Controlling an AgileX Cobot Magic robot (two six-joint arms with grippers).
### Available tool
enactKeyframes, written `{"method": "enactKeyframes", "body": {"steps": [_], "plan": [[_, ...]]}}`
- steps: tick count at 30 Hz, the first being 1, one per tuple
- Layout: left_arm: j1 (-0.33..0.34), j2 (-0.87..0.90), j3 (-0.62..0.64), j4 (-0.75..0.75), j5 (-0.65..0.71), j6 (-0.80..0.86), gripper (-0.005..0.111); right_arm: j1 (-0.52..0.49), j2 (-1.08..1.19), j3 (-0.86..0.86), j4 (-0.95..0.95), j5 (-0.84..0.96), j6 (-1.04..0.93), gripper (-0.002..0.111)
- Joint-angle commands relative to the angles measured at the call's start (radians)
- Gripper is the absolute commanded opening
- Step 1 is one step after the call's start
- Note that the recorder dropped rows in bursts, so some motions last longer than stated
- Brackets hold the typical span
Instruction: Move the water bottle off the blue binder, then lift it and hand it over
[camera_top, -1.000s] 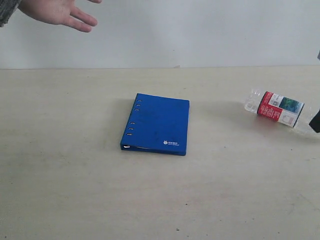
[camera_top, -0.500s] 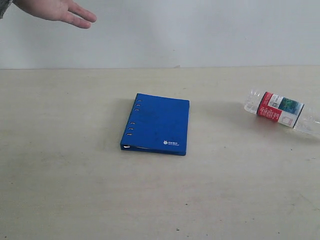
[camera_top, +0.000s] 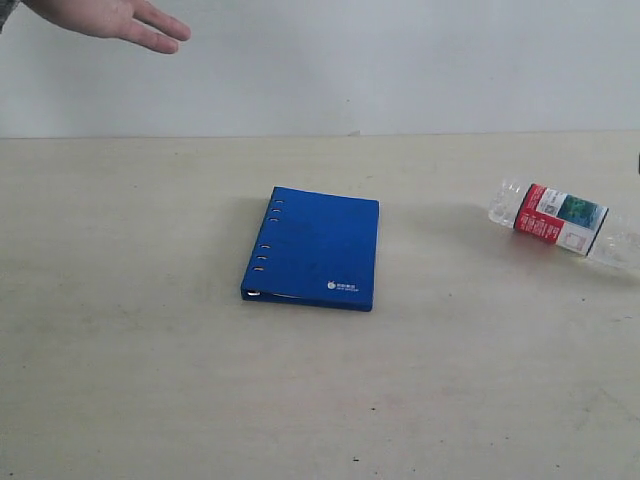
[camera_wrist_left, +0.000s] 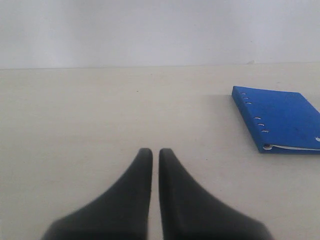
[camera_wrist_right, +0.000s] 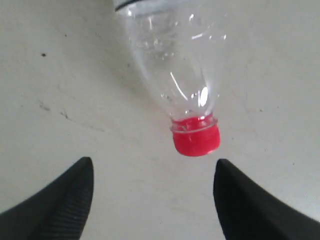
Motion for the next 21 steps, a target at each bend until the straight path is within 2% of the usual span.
{"method": "enactKeyframes", "body": {"steps": [1,10,21], "plan": [[-0.003,-0.004,0.003,-0.009,-0.010,-0.003,0.004,-0.004,0.005,0.003,-0.139,-0.022,0.050,0.062],[-0.003,-0.004,0.003,-0.009,-0.010,-0.003,0.004,-0.005,0.028,0.003,-0.154,-0.110,0.058,0.062],[-0.003,-0.004,0.003,-0.009,-0.010,-0.003,0.004,-0.005,0.111,0.003,-0.128,-0.132,0.057,0.062]]}}
